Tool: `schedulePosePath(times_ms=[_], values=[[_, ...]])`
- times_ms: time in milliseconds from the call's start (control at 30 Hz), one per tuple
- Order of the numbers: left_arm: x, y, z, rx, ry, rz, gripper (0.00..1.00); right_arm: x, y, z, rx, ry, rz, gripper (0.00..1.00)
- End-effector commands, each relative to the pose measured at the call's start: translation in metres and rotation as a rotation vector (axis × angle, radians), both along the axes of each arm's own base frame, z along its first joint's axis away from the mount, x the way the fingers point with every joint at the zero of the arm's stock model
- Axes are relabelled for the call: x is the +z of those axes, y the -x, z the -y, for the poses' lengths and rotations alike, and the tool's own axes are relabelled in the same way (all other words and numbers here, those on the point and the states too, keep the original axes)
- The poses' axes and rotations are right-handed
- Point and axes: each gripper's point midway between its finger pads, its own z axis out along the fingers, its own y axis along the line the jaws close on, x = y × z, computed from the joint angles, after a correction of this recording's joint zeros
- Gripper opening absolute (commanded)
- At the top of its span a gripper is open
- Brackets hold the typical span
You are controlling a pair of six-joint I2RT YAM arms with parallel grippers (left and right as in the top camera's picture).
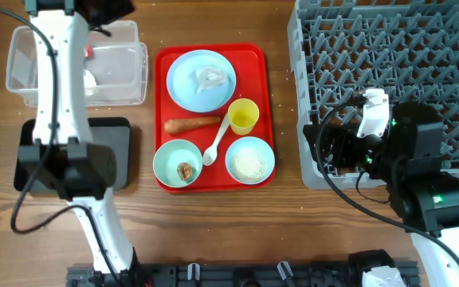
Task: Sort waste into correct bins and load items into the dishwasher rack
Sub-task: 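Carry the wrapper and tissue left and drop them into the clear bin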
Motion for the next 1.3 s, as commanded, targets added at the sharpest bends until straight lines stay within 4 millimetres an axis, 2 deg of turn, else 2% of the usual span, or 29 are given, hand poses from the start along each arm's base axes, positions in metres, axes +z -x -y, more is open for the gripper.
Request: schedulePosePath(times_ms=[0, 133, 233, 300, 333, 500, 600, 667, 733, 767, 800, 867, 967, 1067, 1100, 1133, 1200, 1267], values=[[-0.022, 0.009, 0.074, -0.172, 0.016, -0.076, 1.00, 0.007, -0.003, -0.001, -0.009, -0.011, 0.012, 1.00], [-0.071, 0.011, 0.129, -0.273, 0.001, -0.176, 1.00, 0.006, -0.002, -0.001, -0.008, -0.010, 0.004, 1.00], [-0.122, 0.014, 0.162, -0.331, -0.018, -0.273, 1.00, 0.003, 0.000, 0.000, -0.008, -0.008, -0.009, 1.00], [-0.151, 0.016, 0.171, -0.347, -0.028, -0.325, 1.00, 0.003, 0.001, 0.000, -0.008, -0.007, -0.011, 1.00], [-0.172, 0.018, 0.176, -0.356, -0.036, -0.366, 1.00, 0.003, 0.001, 0.000, -0.008, -0.007, -0.012, 1.00], [-0.222, 0.026, 0.185, -0.373, -0.055, -0.458, 0.99, 0.003, 0.001, 0.000, -0.008, -0.007, -0.011, 1.00], [-0.239, 0.025, 0.186, -0.374, -0.058, -0.474, 0.81, 0.003, 0.001, 0.000, -0.009, -0.008, -0.012, 1.00], [-0.245, 0.025, 0.186, -0.373, -0.059, -0.483, 0.52, 0.003, 0.001, 0.000, -0.008, -0.007, -0.012, 1.00], [-0.247, 0.026, 0.186, -0.373, -0.061, -0.491, 0.08, 0.003, 0.001, 0.000, -0.008, -0.007, -0.012, 1.00], [-0.246, 0.026, 0.186, -0.373, -0.060, -0.489, 0.04, 0.003, 0.001, 0.000, -0.008, -0.007, -0.012, 1.00], [-0.240, 0.026, 0.186, -0.373, -0.059, -0.482, 0.04, 0.003, 0.001, 0.000, -0.009, -0.008, -0.012, 1.00], [-0.206, 0.020, 0.181, -0.364, -0.047, -0.424, 0.04, 0.003, 0.000, 0.000, -0.009, -0.007, -0.011, 1.00], [-0.119, 0.003, 0.163, -0.327, -0.014, -0.250, 0.04, 0.004, 0.000, 0.000, -0.009, -0.008, -0.009, 1.00], [-0.028, -0.009, 0.120, -0.245, 0.001, -0.040, 0.04, 0.004, 0.000, 0.000, -0.009, -0.008, -0.006, 1.00], [-0.003, -0.009, 0.097, -0.199, -0.007, 0.015, 0.04, 0.004, 0.000, 0.000, -0.009, -0.009, -0.006, 1.00], [0.020, -0.007, 0.064, -0.132, -0.025, 0.061, 0.04, 0.005, -0.001, 0.000, -0.009, -0.009, -0.003, 1.00], [0.030, -0.006, 0.020, -0.039, -0.060, 0.072, 0.04, 0.005, -0.002, -0.001, -0.009, -0.010, 0.001, 1.00], [0.019, -0.004, -0.024, 0.051, -0.090, 0.036, 0.04, 0.005, -0.002, -0.001, -0.009, -0.010, 0.001, 1.00]])
